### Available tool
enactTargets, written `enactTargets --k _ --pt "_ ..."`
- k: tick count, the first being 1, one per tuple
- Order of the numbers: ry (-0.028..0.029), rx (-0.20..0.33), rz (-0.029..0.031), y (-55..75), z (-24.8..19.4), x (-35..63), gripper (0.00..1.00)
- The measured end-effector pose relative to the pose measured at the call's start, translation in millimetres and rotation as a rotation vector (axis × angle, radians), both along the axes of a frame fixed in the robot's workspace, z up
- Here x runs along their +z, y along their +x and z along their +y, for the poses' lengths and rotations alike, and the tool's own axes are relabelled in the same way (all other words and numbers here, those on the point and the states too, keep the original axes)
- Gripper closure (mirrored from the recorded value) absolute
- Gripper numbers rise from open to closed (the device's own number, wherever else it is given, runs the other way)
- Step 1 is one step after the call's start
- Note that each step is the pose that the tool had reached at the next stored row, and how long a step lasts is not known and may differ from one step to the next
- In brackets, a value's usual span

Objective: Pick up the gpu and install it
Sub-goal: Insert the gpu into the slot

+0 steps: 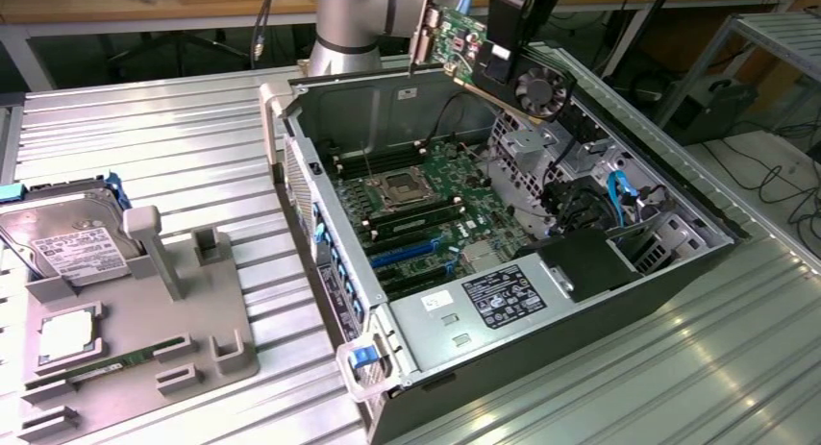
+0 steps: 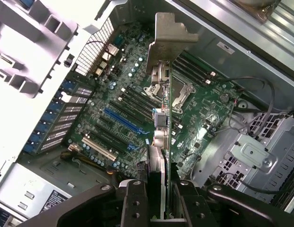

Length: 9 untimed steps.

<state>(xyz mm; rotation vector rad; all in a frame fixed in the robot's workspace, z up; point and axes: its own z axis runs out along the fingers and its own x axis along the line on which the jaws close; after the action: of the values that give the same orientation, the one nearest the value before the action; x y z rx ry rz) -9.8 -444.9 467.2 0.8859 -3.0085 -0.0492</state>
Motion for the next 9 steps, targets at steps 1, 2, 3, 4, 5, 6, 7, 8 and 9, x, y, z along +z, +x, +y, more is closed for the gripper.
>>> enactTargets --k 1,2,3,4,5,6,7,8,9 --pt "0.0000 0.003 0.0000 0.0 0.0 0.0 0.73" --pt "0.0000 0.006 0.0000 0.0 0.0 0.0 0.73" --pt "0.0000 0.009 0.0000 0.0 0.0 0.0 0.73" --pt "0.0000 0.012 0.0000 0.0 0.0 0.0 0.73" --pt "0.0000 0.014 0.0000 0.0 0.0 0.0 0.73" --pt "0.0000 0.017 0.0000 0.0 0.0 0.0 0.73" --pt "0.0000 0.021 0.0000 0.0 0.0 0.0 0.73" --pt "0.0000 0.025 0.0000 0.0 0.0 0.0 0.73" --pt "0.0000 0.028 0.0000 0.0 0.0 0.0 0.73"
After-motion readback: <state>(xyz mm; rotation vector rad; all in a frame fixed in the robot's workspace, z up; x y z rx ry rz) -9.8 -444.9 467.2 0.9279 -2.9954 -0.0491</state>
